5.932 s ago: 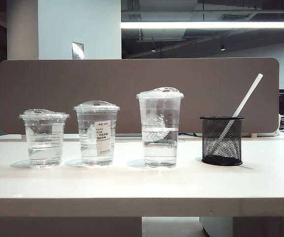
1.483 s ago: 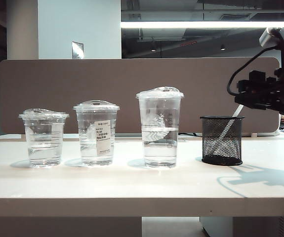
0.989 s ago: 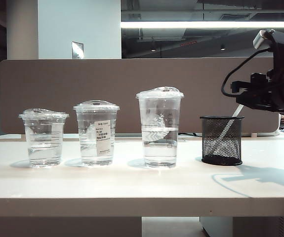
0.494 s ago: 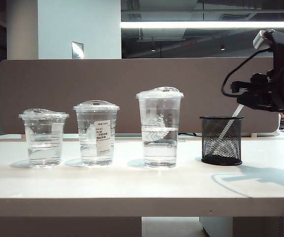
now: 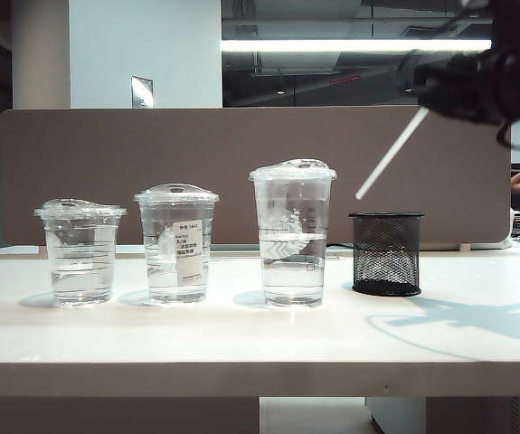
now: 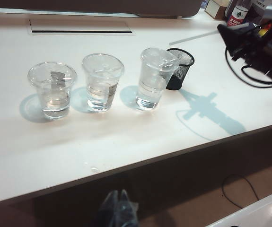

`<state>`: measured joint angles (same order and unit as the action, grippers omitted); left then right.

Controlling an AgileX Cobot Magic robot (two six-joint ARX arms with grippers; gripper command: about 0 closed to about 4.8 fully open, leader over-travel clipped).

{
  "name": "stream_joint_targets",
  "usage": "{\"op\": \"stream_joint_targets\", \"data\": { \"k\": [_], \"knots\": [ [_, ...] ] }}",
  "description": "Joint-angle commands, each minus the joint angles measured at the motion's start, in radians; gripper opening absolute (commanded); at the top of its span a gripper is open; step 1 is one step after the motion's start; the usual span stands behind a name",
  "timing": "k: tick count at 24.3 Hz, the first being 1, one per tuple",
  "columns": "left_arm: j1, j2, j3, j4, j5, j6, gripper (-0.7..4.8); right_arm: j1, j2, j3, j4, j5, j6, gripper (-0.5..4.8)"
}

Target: Pick up the straw and insert it into the large coffee cup.

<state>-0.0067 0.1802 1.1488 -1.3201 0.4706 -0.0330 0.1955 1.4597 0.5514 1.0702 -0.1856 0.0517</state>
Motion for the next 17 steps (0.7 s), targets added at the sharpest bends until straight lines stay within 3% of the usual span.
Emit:
{"op": "stream_joint_targets", "data": {
  "k": [1, 5, 7, 11, 14, 17],
  "knots": [
    [-0.001, 0.000, 0.002, 0.020, 0.002, 0.026, -0.04, 0.000, -0.114, 0.063, -0.240, -0.073, -0.010, -0.05],
    [-0.001, 0.001, 0.002, 0.021, 0.001, 0.026, -0.04, 0.003, -0.242, 0.220, -0.692, -0.121, -0.104, -0.05],
    [-0.001, 0.000, 0.002, 0.021, 0.002, 0.026, -0.04, 0.011, -0.272, 0.294, -0.827, -0.143, -0.132, -0.05],
    [-0.001, 0.000, 0.002, 0.033, 0.002, 0.026, -0.04, 0.050, -0.301, 0.448, -1.004, -0.219, -0.135, -0.05],
    [-0.001, 0.001, 0.002, 0.051, 0.001, 0.026, -0.04, 0.096, -0.297, 0.522, -1.104, -0.204, -0.135, -0.05],
    [-0.001, 0.000, 0.002, 0.080, 0.001, 0.026, -0.04, 0.163, -0.294, 0.562, -1.181, -0.159, -0.220, -0.05]
  ]
}}
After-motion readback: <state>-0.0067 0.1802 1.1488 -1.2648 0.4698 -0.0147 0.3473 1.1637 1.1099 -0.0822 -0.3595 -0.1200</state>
